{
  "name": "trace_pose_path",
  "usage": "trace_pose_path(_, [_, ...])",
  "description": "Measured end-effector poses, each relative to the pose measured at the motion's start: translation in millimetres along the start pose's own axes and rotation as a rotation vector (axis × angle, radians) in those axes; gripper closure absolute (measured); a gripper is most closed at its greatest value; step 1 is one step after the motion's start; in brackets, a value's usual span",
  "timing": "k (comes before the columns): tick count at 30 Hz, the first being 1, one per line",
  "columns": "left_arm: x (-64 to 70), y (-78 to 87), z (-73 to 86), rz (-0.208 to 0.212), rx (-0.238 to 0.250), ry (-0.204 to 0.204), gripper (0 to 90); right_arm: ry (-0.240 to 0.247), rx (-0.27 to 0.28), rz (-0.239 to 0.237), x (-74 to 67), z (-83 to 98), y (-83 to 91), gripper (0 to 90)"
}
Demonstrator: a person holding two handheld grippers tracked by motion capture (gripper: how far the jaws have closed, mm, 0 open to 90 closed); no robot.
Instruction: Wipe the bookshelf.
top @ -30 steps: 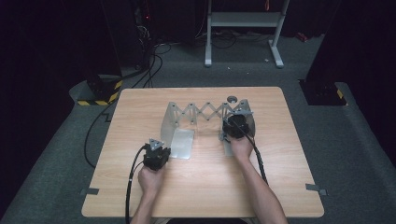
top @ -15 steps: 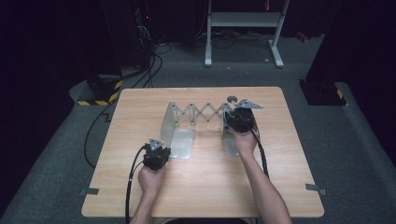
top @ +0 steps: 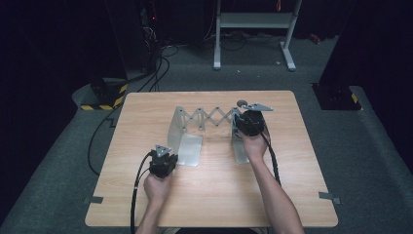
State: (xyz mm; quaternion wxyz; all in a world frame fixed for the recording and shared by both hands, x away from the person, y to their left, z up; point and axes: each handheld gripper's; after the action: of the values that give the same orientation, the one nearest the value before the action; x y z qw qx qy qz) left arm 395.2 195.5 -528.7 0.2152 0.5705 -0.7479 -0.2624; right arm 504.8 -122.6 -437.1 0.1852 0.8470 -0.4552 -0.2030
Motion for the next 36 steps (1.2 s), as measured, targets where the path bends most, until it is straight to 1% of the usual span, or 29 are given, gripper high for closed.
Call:
trace_pose_path(3, [0.0, 0.0, 0.0, 0.0, 0.0, -0.001, 84.9, 0.006, -0.033, 0.013, 3.1, 9.7, -10.3, 80.9])
trace_pose_path(8, [0.0, 0.0, 0.0, 0.0, 0.0, -0.001, 84.9, -0.032, -0.111, 0.021, 10.5, 28.7, -30.9, 81.0])
trace_pose_path(13, [0.0, 0.0, 0.0, 0.0, 0.0, -0.001, 84.9, -0.05, -0.144, 0.028, 15.1, 40.2, -41.7, 81.0])
trace_pose_path(16, [-0.2, 0.0, 0.0, 0.001, -0.001, -0.001, 84.9, -0.049, -0.149, 0.024, 15.6, 38.8, -41.4, 81.0])
trace_pose_path(18, [-0.2, 0.0, 0.0, 0.001, -0.001, -0.001, 84.9, -0.044, -0.137, 0.021, 14.0, 34.4, -36.9, 81.0])
trace_pose_path(20, [-0.2, 0.0, -0.1, 0.001, -0.001, -0.001, 84.9, -0.039, -0.114, 0.014, 11.7, 27.7, -29.5, 81.0])
trace_pose_path(24, [-0.2, 0.0, 0.0, 0.002, -0.001, 0.0, 84.9, -0.019, -0.036, 0.006, 6.0, 12.8, -11.3, 81.1])
trace_pose_path(30, [-0.5, -0.1, -0.1, 0.003, -0.001, 0.001, 84.9, -0.002, 0.031, -0.015, 0.3, -12.6, 8.3, 81.1])
trace_pose_path(32, [-0.4, 0.0, -0.1, 0.002, -0.001, -0.001, 84.9, 0.008, 0.049, -0.015, -1.8, -18.9, 13.1, 81.1])
trace_pose_path(34, [-0.3, 0.0, -0.1, 0.002, -0.001, 0.0, 84.9, 0.002, 0.056, -0.019, -1.6, -19.6, 14.0, 81.1])
trace_pose_path(36, [-0.3, 0.0, 0.0, 0.002, -0.001, 0.0, 84.9, 0.008, 0.054, -0.013, -1.6, -18.0, 12.2, 81.1])
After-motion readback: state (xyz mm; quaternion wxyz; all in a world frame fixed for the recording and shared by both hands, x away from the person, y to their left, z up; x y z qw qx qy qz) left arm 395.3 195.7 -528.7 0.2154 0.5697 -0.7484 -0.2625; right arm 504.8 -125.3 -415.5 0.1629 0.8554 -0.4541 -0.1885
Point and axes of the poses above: each handheld gripper's, and its own axes: y roughly backward along the jaws, z roughly out of its underside, x roughly to its right, and after that the axes turned 5 degrees about -z, right-handed
